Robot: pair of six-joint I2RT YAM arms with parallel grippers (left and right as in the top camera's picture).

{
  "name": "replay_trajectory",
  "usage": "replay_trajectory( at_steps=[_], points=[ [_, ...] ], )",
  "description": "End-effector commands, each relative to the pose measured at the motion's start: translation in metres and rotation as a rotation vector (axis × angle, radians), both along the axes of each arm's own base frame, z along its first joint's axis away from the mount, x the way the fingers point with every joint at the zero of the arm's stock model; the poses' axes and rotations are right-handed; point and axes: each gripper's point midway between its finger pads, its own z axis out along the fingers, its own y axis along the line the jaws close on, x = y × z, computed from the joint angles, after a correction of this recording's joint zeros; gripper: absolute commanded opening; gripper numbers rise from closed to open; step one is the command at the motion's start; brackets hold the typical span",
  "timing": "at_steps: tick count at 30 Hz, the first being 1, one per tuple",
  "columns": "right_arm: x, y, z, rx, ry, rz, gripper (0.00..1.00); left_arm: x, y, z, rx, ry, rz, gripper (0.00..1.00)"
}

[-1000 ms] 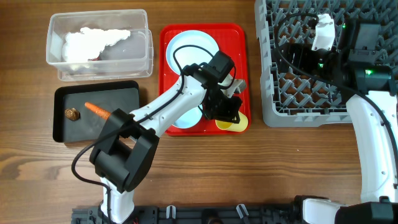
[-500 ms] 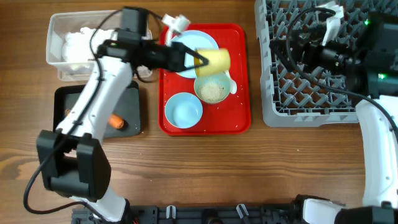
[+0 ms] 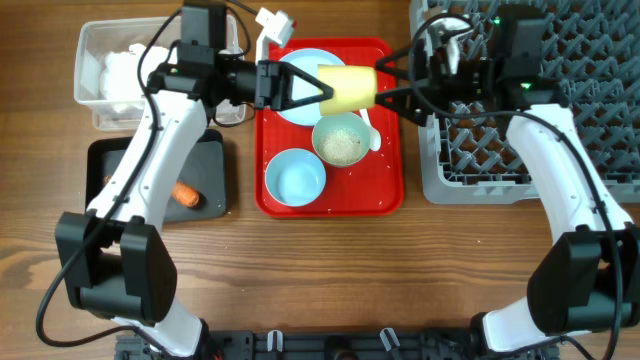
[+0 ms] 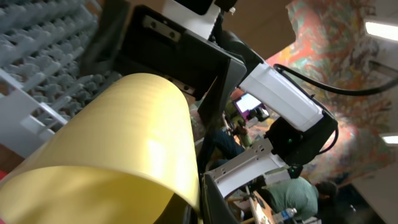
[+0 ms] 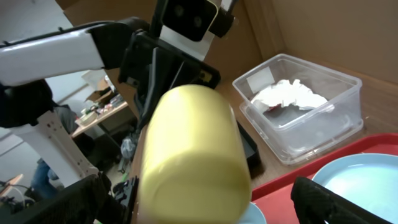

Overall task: Sort waste into correct bins and load items into the dishwasher rack
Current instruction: 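Lift the yellow cup and hand it toward the right gripper, then grasp the yellow cup with the right gripper and release left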

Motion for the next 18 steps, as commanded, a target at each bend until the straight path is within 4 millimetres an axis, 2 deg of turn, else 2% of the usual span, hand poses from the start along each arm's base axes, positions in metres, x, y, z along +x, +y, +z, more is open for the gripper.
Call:
replay_trajectory(
  at_steps=[1,3,6,9,10,11,13,15,18],
  points=[
    [0.0127,0.0166,-0.0108,-0.06,0.025,-0.057,1.0,-0.0145,-0.0145,0.0123,-0.007,-0.061,-0.04,0.04],
    [0.0105,0.0239,-0.0096,-0.061,0.016,-0.044,0.99,-0.0183,-0.0211,0.0114,-0.003,-0.064,-0.053,0.04],
    [0.0089,0.0262,-0.01,-0.06,0.026,-0.038,0.72,-0.0187,-0.0216,0.0115,-0.003,-0.065,-0.055,0.04],
    [0.0083,0.0263,-0.0098,-0.057,0.046,-0.038,0.67,-0.0153,-0.022,0.0084,0.015,-0.068,-0.035,0.04],
    [0.008,0.0263,-0.0105,-0.058,0.052,-0.037,0.72,-0.0152,-0.022,0.0085,0.015,-0.069,-0.035,0.04],
    [0.0077,0.0262,-0.0107,-0.059,0.055,-0.037,0.83,-0.0153,-0.022,0.0086,0.014,-0.069,-0.035,0.04],
    [0.0079,0.0262,-0.011,-0.06,0.052,-0.038,0.95,-0.0154,-0.022,0.0087,0.014,-0.069,-0.036,0.04],
    [0.0081,0.0258,-0.0124,-0.065,0.03,-0.037,0.99,-0.0154,-0.022,0.0092,0.012,-0.071,-0.037,0.04],
    [0.0056,0.0264,-0.0123,-0.052,0.034,-0.017,0.98,-0.0135,-0.0227,0.018,-0.011,-0.092,-0.051,0.04]
  ],
)
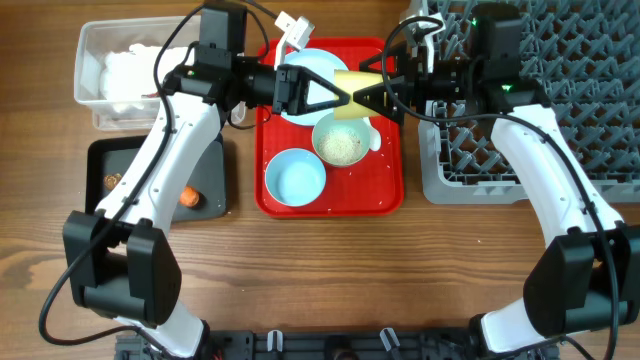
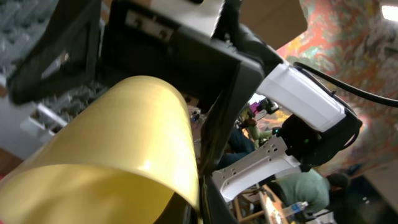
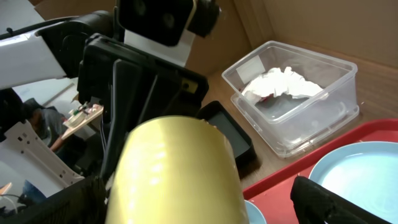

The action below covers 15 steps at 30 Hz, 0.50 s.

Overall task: Sort waste into correct bins and load items into the dishwasher rack
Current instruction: 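Grasp the yellow cup with the right gripper and release left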

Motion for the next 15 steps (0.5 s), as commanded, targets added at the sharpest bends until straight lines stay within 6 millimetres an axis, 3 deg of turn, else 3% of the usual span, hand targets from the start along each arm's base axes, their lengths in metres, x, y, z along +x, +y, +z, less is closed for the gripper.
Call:
replay_trajectory(
  at_steps=[1,4,6,7,15],
  points=[
    [-0.001,0.002,-0.004,0.012,-0.011,0.03,0.98,-0.005,-0.001,0.027,-0.047,-0.062,-0.035,0.04],
    [-0.001,0.002,-0.003,0.012,-0.012,0.03,0.93,-0.003,-0.002,0.031,-0.053,-0.078,-0.035,0.04],
    [0.001,-0.001,-0.003,0.012,-0.011,0.022,0.79,-0.004,-0.001,0.031,-0.053,-0.07,-0.038,0.04],
    [0.002,-0.003,-0.003,0.012,-0.011,0.018,0.77,-0.004,-0.001,0.031,-0.053,-0.07,-0.038,0.04],
    [0.008,-0.033,0.006,0.061,-0.015,0.001,0.77,-0.004,-0.001,0.03,-0.053,-0.07,-0.038,0.04]
  ],
)
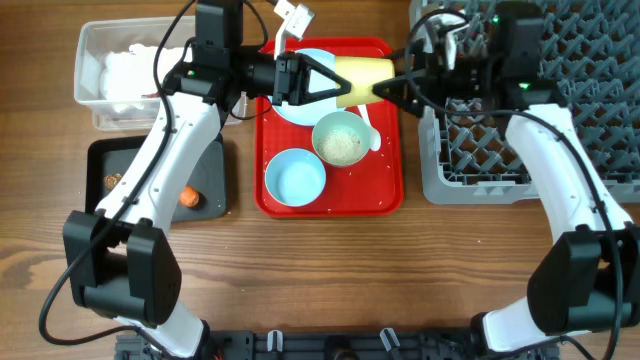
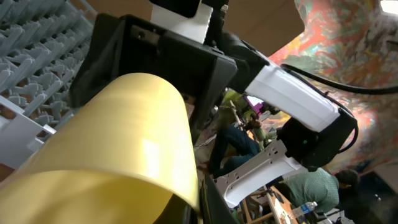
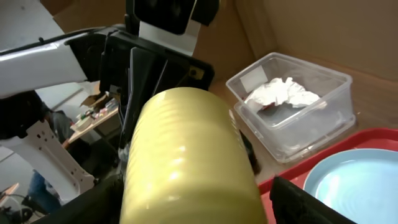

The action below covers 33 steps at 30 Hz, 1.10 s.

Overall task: Sort waste into correct bins and load items into the dishwasher rack
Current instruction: 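Grasp the yellow cup with the right gripper and release left, then carry the yellow cup right and place it in the dish rack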

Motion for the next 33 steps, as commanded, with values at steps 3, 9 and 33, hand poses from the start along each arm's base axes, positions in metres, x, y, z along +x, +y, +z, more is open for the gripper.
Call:
replay_trajectory(
  at_steps=[3,9,33],
  points=[
    [0.0,-0.004,-0.001,0.026,0.007,0.025,0.78,-0.013,0.001,0.018,-0.031,-0.022,-0.045,0.04],
    [-0.005,-0.001,0.0,0.036,0.023,0.049,0.82,-0.013,0.001,0.018,-0.031,-0.022,-0.045,0.04],
    [0.002,-0.026,-0.002,0.041,0.022,-0.003,0.49,-0.016,0.002,0.019,-0.04,-0.02,-0.062,0.4]
  ],
)
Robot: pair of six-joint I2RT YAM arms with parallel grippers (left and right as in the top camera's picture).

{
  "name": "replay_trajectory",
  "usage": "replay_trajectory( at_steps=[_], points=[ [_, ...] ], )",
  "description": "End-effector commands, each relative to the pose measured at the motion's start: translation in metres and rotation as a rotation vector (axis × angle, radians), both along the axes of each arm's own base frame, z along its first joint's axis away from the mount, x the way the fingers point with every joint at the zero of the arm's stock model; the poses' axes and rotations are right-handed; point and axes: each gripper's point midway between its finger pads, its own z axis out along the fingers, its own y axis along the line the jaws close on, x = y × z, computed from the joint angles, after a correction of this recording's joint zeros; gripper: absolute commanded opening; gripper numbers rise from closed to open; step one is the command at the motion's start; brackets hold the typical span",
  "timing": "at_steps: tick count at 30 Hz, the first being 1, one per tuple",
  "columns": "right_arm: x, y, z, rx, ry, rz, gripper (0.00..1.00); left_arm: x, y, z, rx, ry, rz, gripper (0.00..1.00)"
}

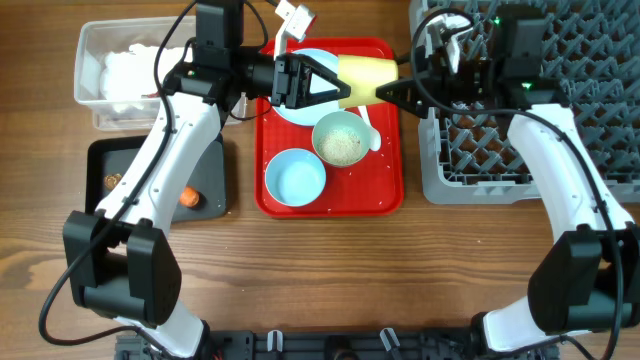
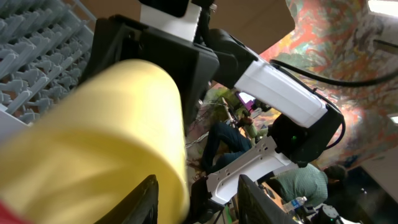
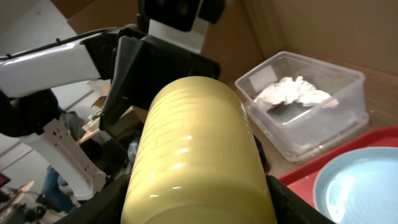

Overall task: Sort waste into correct bins and load items into the dishwasher rack
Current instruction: 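Carry the yellow cup right and place it in the dish rack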

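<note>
A yellow cup [image 1: 365,72] lies on its side in the air over the back of the red tray [image 1: 385,190]. My right gripper [image 1: 388,90] is shut on the yellow cup, one finger pressed to each side of the cup [image 3: 199,155]. My left gripper [image 1: 325,80] is at the cup's other end with its jaws open. In the left wrist view the cup [image 2: 93,137] sits left of the spread fingers [image 2: 146,199]. The grey dishwasher rack [image 1: 560,100] stands at the right.
On the tray are a light blue plate [image 1: 300,62], a bowl of grains [image 1: 340,140], a blue bowl [image 1: 295,178] and a white spoon [image 1: 370,130]. A clear bin with crumpled paper [image 1: 110,70] and a black bin [image 1: 120,170] holding a carrot piece [image 1: 187,195] stand left.
My left gripper's jaws have opened off the cup's rim. My right gripper's fingers have drawn in against the cup's sides. The cup stays in the same place over the tray.
My left gripper first held the yellow cup by its rim over the tray, with my right gripper open at its far end. Both arms then stood closer together, the right fingers around the cup. Now the right gripper holds it and the left is open.
</note>
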Motion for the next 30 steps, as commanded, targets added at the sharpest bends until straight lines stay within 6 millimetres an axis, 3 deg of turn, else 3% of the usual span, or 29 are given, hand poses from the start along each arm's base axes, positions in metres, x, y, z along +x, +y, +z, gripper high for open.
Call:
replay_trajectory(
  at_steps=[1,5,6,8,11,13,16,18,20,25,30],
  points=[
    [0.01,-0.027,-0.001,0.025,0.005,-0.039,0.49,-0.01,0.001,0.016,-0.026,-0.039,-0.03,0.4],
    [0.021,-0.061,-0.003,0.031,0.069,-0.131,0.47,-0.009,0.002,0.016,-0.027,-0.045,-0.027,0.38],
    [0.027,-0.07,-0.005,0.021,0.105,-0.175,0.39,-0.008,0.002,0.016,-0.024,-0.049,-0.021,0.37],
    [0.041,-0.093,-0.011,-0.007,0.19,-0.297,0.45,-0.002,0.0,0.012,-0.001,-0.054,0.019,0.38],
    [0.05,-0.12,-0.018,-0.032,0.277,-0.429,0.46,0.009,-0.001,0.004,0.039,-0.054,0.082,0.39],
    [0.055,-0.137,-0.03,-0.095,0.326,-0.549,0.47,0.021,-0.001,-0.01,0.108,-0.018,0.167,0.4],
    [0.057,-0.16,-0.036,-0.231,0.352,-0.752,0.48,0.04,0.012,-0.056,0.323,0.016,0.339,0.38],
    [0.049,-0.181,-0.036,-0.345,0.376,-0.912,0.48,0.056,0.035,-0.096,0.543,0.067,0.506,0.36],
    [0.022,-0.2,-0.037,-0.472,0.441,-1.047,0.48,0.063,0.061,-0.124,0.73,0.094,0.627,0.36],
    [-0.043,-0.238,-0.073,-0.791,0.662,-1.224,0.49,0.061,0.071,-0.135,0.801,0.114,0.657,0.35],
    [-0.061,-0.226,-0.089,-0.898,0.728,-1.166,0.49,0.061,0.072,-0.135,0.803,0.116,0.656,0.35]
  ],
)
